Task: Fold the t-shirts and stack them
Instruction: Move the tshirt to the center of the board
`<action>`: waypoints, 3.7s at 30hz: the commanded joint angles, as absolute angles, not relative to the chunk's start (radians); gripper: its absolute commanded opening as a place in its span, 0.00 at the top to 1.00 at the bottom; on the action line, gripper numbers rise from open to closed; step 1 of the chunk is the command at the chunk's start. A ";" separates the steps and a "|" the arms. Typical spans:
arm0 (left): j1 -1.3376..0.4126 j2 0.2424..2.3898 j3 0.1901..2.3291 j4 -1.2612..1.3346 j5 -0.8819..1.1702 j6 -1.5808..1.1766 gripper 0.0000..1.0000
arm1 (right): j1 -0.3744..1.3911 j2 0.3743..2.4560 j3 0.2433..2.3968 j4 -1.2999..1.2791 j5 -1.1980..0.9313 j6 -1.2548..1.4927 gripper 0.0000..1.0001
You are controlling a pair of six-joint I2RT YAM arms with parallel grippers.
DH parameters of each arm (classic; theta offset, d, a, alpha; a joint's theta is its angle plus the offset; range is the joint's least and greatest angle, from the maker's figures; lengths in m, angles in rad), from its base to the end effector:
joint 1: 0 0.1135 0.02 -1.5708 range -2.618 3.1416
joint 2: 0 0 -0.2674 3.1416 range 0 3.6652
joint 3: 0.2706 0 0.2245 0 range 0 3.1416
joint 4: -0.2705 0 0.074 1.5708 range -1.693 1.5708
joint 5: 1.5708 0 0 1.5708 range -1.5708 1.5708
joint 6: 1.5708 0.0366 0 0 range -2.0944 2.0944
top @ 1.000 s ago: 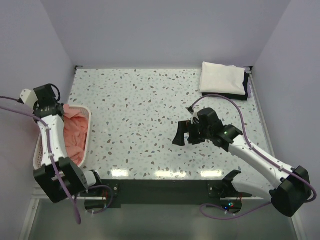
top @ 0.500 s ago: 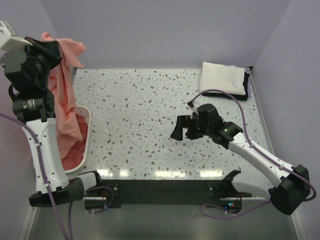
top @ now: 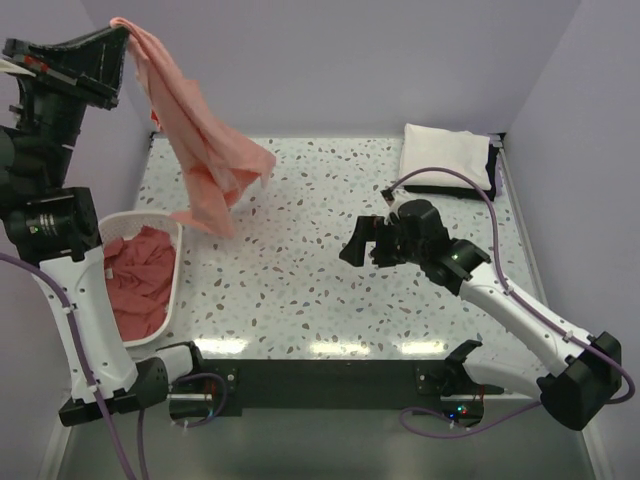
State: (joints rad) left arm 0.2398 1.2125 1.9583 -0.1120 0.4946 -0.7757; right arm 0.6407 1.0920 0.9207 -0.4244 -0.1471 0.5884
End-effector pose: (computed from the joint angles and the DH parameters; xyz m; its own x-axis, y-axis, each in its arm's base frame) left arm 0.1304 0.0140 0.6177 0.2970 -0.5618 -0.7721 0.5189 0.7737 -0.3635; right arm 0.1663 0.1307 0.3113 -0.7563 0.1210 -0.6430 -0.3231 0.7855 0.5279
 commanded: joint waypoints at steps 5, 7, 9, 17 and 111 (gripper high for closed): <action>0.178 1.046 1.427 0.101 0.598 -0.862 1.00 | 0.641 1.095 0.910 -0.364 -0.092 0.618 0.01; 0.140 1.028 1.268 0.094 0.612 -0.851 1.00 | 0.640 1.124 0.896 -0.344 -0.091 0.620 0.01; 0.103 0.991 1.139 0.033 0.571 -0.804 1.00 | 0.641 1.153 0.876 -0.307 -0.081 0.624 0.01; 0.100 0.891 0.862 -0.262 0.324 -0.736 1.00 | 0.641 1.431 0.862 -0.091 -0.003 0.640 0.07; -0.358 1.366 0.910 -0.294 -0.274 -0.763 0.42 | 0.048 1.149 0.615 -0.196 -0.132 0.627 1.00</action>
